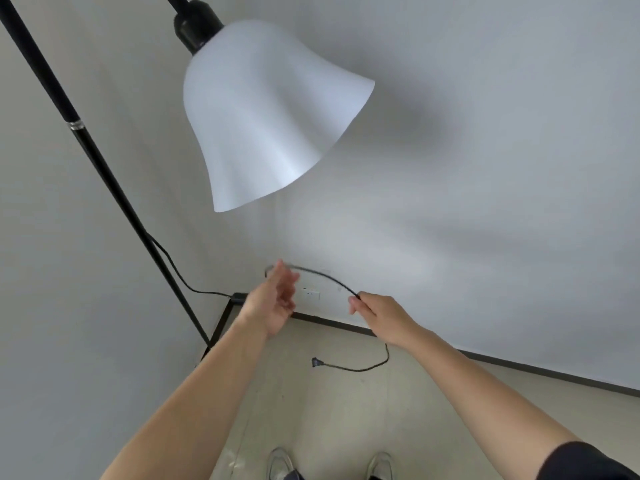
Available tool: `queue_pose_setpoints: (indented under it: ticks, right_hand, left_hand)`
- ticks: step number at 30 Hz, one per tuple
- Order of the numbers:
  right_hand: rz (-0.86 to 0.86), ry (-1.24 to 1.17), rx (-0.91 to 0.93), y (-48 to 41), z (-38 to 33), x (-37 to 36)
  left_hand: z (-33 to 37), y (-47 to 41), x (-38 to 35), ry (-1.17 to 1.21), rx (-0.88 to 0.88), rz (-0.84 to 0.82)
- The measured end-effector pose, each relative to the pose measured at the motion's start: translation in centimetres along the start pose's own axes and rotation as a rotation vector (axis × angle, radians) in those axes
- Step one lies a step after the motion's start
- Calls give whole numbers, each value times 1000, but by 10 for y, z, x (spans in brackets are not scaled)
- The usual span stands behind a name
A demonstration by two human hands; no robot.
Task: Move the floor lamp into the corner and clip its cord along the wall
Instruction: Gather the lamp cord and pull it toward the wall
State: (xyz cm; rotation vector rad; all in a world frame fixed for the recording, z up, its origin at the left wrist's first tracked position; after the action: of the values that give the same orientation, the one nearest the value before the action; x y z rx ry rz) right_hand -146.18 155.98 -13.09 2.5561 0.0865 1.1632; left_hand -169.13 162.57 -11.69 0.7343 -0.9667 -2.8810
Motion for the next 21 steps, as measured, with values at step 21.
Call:
queue_pose_setpoints:
  ticks: [21]
  right_hand:
    - [-10, -35, -76, 13, 5, 0]
  left_hand:
    - [-8, -13, 26, 62, 18, 116]
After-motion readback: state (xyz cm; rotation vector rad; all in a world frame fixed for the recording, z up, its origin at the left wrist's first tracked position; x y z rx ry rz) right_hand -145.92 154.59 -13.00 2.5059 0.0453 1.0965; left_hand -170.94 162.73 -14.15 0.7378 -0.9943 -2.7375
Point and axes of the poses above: each hand's wrist, its own y-axis away from the middle knuckle, its own x-axis out of the back of the hand, z = x × y, the point moved 4 cm from there along -y, towards the middle knuckle, and after that the axes turned 7 degrees about -x, right-handed, at the moved point
